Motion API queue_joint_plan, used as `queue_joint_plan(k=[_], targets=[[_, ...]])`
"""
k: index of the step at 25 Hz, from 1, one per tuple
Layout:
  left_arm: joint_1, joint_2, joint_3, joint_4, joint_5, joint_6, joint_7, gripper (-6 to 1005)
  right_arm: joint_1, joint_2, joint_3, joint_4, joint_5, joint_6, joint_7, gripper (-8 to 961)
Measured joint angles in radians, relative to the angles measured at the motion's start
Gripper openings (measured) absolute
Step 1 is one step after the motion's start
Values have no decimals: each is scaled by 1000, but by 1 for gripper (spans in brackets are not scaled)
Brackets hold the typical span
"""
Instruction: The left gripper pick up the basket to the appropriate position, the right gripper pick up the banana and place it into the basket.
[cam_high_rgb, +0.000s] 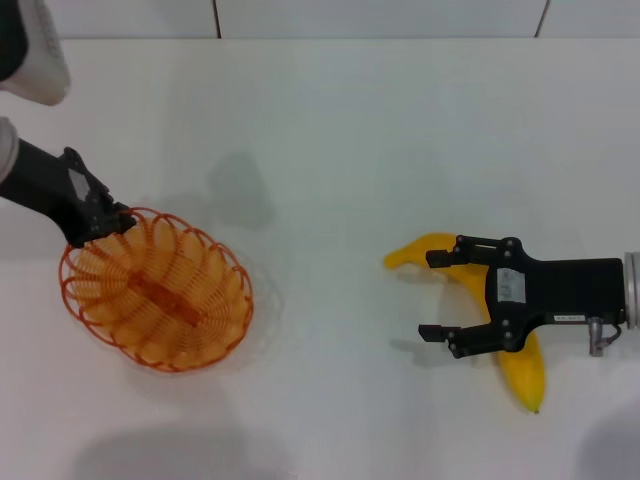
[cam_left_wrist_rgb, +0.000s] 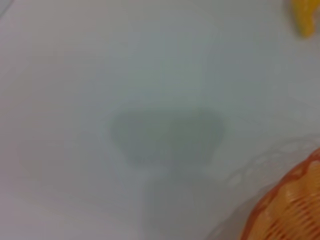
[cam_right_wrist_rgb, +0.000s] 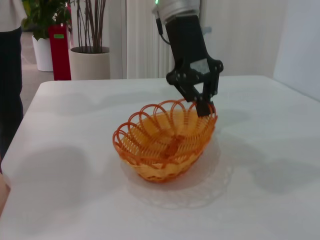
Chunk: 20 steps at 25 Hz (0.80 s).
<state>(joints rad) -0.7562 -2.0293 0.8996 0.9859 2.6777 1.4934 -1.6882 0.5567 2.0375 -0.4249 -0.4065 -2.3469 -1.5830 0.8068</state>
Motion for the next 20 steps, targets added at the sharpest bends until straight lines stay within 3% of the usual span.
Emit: queue_joint_plan(k=[5, 12, 20], targets=[[43, 2, -10, 88, -38, 61, -12, 53, -2, 0, 0, 0, 0, 0, 0, 892], [57, 3, -13, 123, -64, 93, -40, 50, -5, -1, 0, -2, 0, 0, 0, 892], [119, 37, -29, 189, -255, 202, -77, 47, -9, 0, 0, -6, 0, 0, 0, 891]])
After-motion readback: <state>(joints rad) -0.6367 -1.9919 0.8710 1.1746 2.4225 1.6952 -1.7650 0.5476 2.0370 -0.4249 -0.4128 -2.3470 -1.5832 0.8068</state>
